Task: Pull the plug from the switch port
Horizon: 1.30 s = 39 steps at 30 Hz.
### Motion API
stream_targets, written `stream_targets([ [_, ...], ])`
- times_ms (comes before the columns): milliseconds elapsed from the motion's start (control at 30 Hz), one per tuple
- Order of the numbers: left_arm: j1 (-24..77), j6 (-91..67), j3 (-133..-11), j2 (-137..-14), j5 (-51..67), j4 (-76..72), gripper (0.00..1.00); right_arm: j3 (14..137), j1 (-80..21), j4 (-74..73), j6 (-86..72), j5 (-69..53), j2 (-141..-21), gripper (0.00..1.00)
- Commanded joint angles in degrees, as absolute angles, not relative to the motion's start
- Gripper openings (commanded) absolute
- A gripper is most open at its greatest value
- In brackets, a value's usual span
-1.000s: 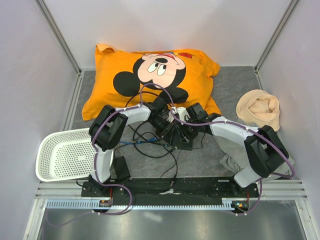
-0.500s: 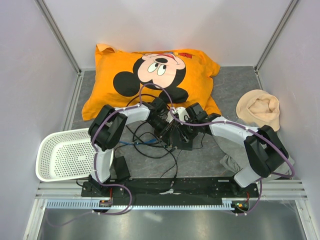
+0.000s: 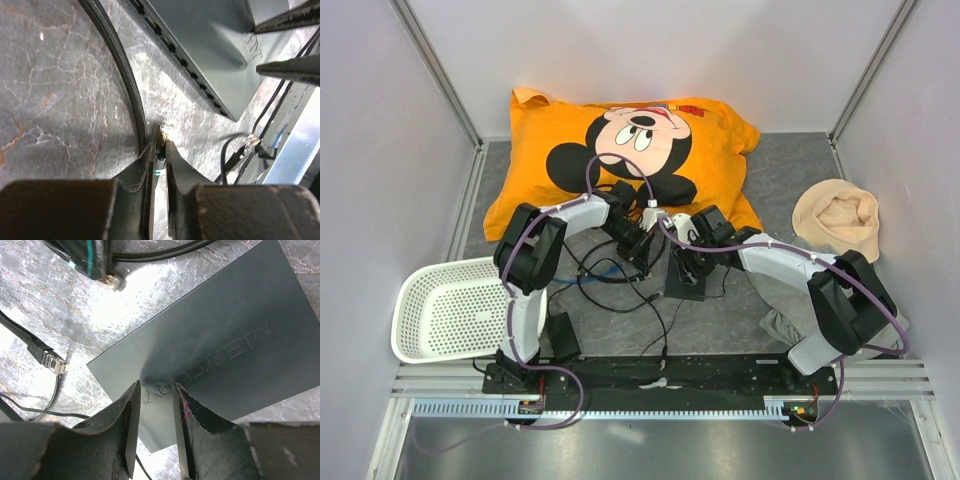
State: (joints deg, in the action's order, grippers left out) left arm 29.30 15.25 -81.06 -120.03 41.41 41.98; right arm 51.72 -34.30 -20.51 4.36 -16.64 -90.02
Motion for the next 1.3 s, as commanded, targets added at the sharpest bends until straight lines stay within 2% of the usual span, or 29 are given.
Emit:
stream_targets([
  [0,27.8,23.4,-79.7,-115.6,34.5,46.5,0.01,50.4,-34.5,-22.6,5.9,-13.6,-91.7,0.4],
  [133,22.8,24.8,-83.6,-110.2,32.9,47.3,0.01,50.3,-34.5,-22.7,6.1,-13.4,-91.7,0.41],
  [300,13.6,25.1,-91.6,-109.7,29.2,49.7,0.01,50.6,-34.5,-22.1,6.4,-12.4,-91.0,0.41],
  [433,7.0,24.9,-93.4,-108.6,28.0,49.6,0.02,52.2,-34.3,-21.7,6.8,-11.5,-90.1,0.41],
  [567,6.1,24.4,-91.9,-105.1,29.8,48.6,0.04,55.4,-33.8,-22.3,7.4,-10.4,-90.3,0.45],
  [600,6.1,23.6,-90.8,-104.0,32.1,48.3,0.11,56.3,-33.7,-22.8,8.2,-9.7,-90.2,0.48],
  [633,6.2,23.0,-90.3,-103.0,33.3,48.0,0.26,57.2,-33.5,-23.3,9.0,-9.3,-90.2,0.56],
  [700,6.3,20.9,-88.6,-99.6,35.5,46.0,0.35,60.7,-32.4,-25.4,10.2,-9.1,-89.7,0.62],
  [733,6.5,20.2,-88.0,-98.4,35.9,45.0,0.4,61.7,-31.9,-25.7,10.4,-9.1,-88.9,0.7],
  [867,6.5,16.9,-85.2,-93.1,37.0,40.0,0.47,68.4,-28.8,-27.2,10.9,-6.1,-87.6,0.82],
  [900,6.5,15.7,-84.4,-91.2,37.9,37.4,0.48,69.3,-27.3,-27.2,11.1,-3.0,-87.1,0.88],
  [967,6.6,12.9,-82.6,-89.4,38.7,34.0,0.52,71.8,-25.8,-27.2,12.0,-0.4,-86.9,0.92],
  [1000,6.6,11.5,-81.9,-87.6,38.6,29.9,0.88,72.6,-24.4,-27.2,11.7,3.0,-87.1,0.97],
  [1033,6.7,10.4,-81.5,-87.0,38.7,27.6,0.93,74.5,-23.7,-27.4,10.3,7.9,-87.3,0.98],
  [1267,6.9,1.7,-86.6,-87.8,28.8,22.2,0.98,75.8,-22.3,-25.6,2.2,28.8,-88.4,0.98],
])
